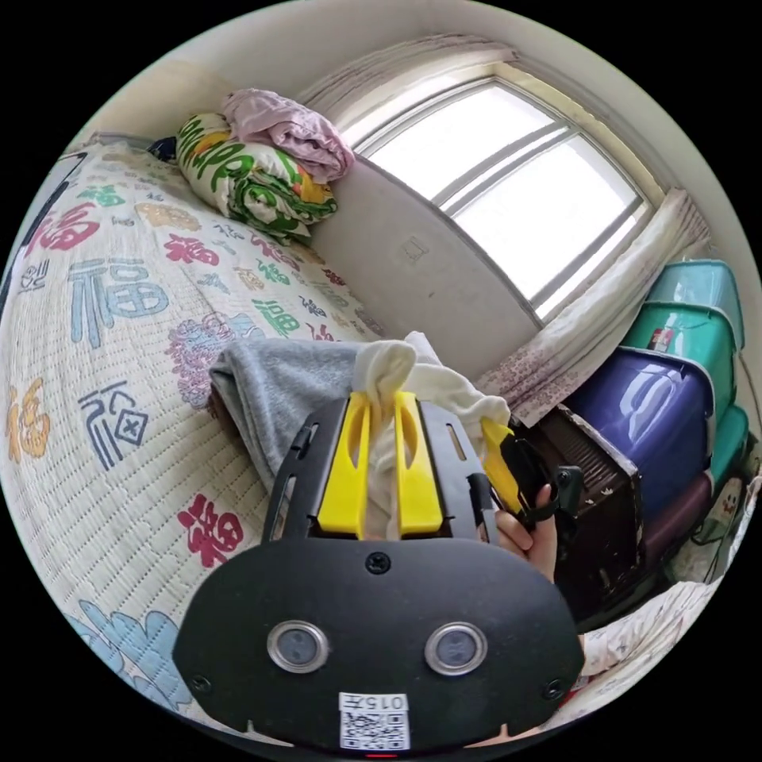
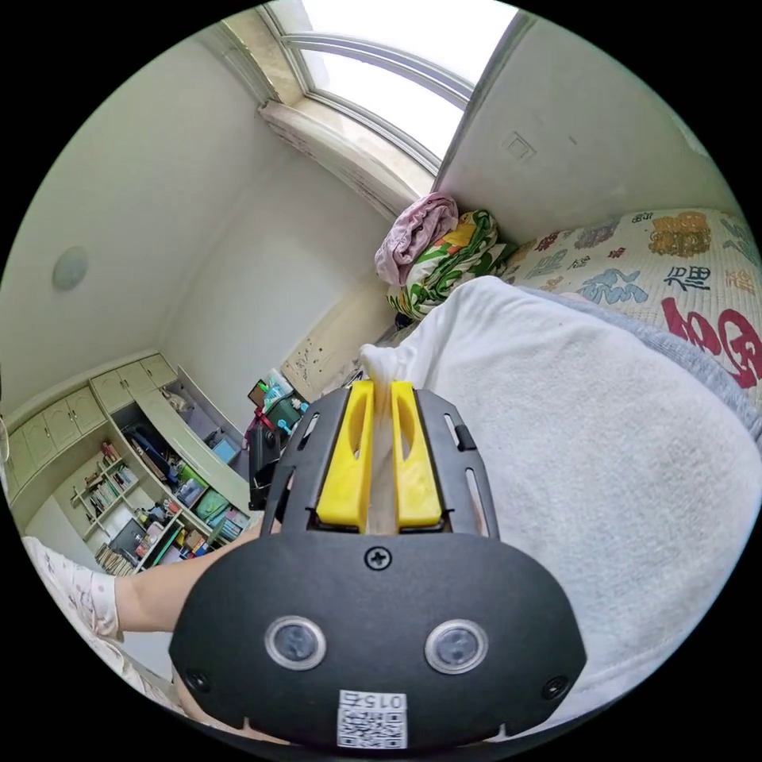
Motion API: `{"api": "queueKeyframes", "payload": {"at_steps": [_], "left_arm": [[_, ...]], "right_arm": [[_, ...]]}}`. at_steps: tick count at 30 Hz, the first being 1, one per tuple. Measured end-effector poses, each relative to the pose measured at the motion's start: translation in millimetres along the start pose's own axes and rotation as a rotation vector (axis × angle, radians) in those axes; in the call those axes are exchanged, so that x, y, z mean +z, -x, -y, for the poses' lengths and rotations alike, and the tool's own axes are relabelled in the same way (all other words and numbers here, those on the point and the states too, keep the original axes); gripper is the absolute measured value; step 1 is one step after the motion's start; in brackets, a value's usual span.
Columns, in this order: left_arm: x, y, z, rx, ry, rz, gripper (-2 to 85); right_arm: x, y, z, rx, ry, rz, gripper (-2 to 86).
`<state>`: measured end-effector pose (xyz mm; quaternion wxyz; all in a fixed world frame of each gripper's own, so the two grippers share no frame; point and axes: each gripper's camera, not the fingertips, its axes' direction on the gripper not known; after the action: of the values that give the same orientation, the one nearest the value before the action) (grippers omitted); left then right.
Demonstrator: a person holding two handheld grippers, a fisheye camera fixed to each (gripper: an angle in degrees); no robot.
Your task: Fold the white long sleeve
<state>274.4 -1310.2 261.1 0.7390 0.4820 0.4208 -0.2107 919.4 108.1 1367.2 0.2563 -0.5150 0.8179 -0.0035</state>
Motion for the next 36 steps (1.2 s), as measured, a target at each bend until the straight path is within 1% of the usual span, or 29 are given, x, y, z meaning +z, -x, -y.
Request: {"api": "queueKeyframes", "payload": {"at_steps": [4,7,8,9,10,12,13,14,15,16,18,19,20,21,22,25,28,31,33,34,35,36], "left_arm": [[-57.1,-48.3,-8.4,0.099,-0.061,0.061,1.9],[-165.8,-93.0,-11.3,0.098,-0.171,0.059,1.2],[-188.0,-102.0,-11.3,0.113,-0.182,0.057,1.2],[-235.9,-123.9,-12.6,0.160,-0.203,0.065,1.1],[-262.6,-136.2,-14.5,0.189,-0.223,0.074,1.1],[-383.9,-183.5,-24.9,0.276,-0.314,0.123,1.0],[-450.9,-205.7,-34.3,0.312,-0.371,0.145,0.9],[-485.3,-217.4,-40.4,0.335,-0.398,0.157,0.9],[-554.4,-241.7,-55.2,0.382,-0.447,0.194,0.8],[-588.2,-254.2,-63.9,0.405,-0.469,0.222,0.8],[-716.7,-300.3,-104.8,0.478,-0.545,0.352,0.6],[-777.3,-320.2,-127.9,0.511,-0.584,0.384,0.6],[-806.2,-329.8,-139.7,0.525,-0.602,0.395,0.5],[-859.9,-348.5,-162.4,0.535,-0.626,0.432,0.5],[-884.2,-357.7,-173.5,0.540,-0.633,0.455,0.5],[-1003.7,-396.9,-239.4,0.569,-0.673,0.538,0.6],[-1062.4,-396.9,-271.5,0.525,-0.684,0.584,0.7],[-1123.0,-354.3,-302.1,0.399,-0.683,0.627,1.2],[-1142.0,-317.7,-311.0,0.322,-0.675,0.642,1.6],[-1146.3,-303.8,-313.0,0.297,-0.669,0.652,1.7],[-1151.2,-273.7,-315.0,0.239,-0.651,0.695,2.2],[-1151.2,-240.2,-315.7,0.174,-0.639,0.756,2.8]], "right_arm": [[-63.8,62.8,-8.1,-0.099,-0.059,-0.038,2.9],[-142.2,117.1,-9.2,-0.164,-0.186,0.021,2.2],[-174.4,142.4,-7.0,-0.195,-0.231,0.043,2.0],[-189.9,155.8,-5.6,-0.214,-0.251,0.050,1.9],[-219.8,183.2,-2.6,-0.255,-0.284,0.067,1.7],[-256.5,219.4,3.5,-0.310,-0.297,0.106,1.6],[-275.0,236.5,9.4,-0.317,-0.278,0.156,1.5],[-286.9,250.8,13.7,-0.315,-0.244,0.196,1.4],[-290.8,257.9,14.0,-0.316,-0.229,0.203,1.4],[-295.2,273.0,10.8,-0.326,-0.200,0.197,1.4],[-297.2,292.4,-2.1,-0.340,-0.152,0.263,1.4],[-299.1,302.5,-14.2,-0.335,-0.134,0.356,1.4],[-300.4,314.2,-27.1,-0.324,-0.117,0.414,1.4],[-301.0,321.1,-33.9,-0.321,-0.112,0.428,1.4],[-302.2,335.7,-48.2,-0.328,-0.107,0.455,1.4],[-298.4,367.5,-78.7,-0.344,-0.083,0.535,1.5],[-273.2,392.1,-100.7,-0.367,-0.025,0.548,1.6],[-217.4,398.8,-118.9,-0.351,0.072,0.511,1.8],[-169.4,396.6,-131.9,-0.360,0.140,0.427,2.2],[-131.2,391.6,-141.7,-0.368,0.188,0.351,2.5],[-86.9,382.1,-151.3,-0.355,0.242,0.269,3.0],[-63.1,376.1,-156.3,-0.346,0.268,0.235,3.3]]}}
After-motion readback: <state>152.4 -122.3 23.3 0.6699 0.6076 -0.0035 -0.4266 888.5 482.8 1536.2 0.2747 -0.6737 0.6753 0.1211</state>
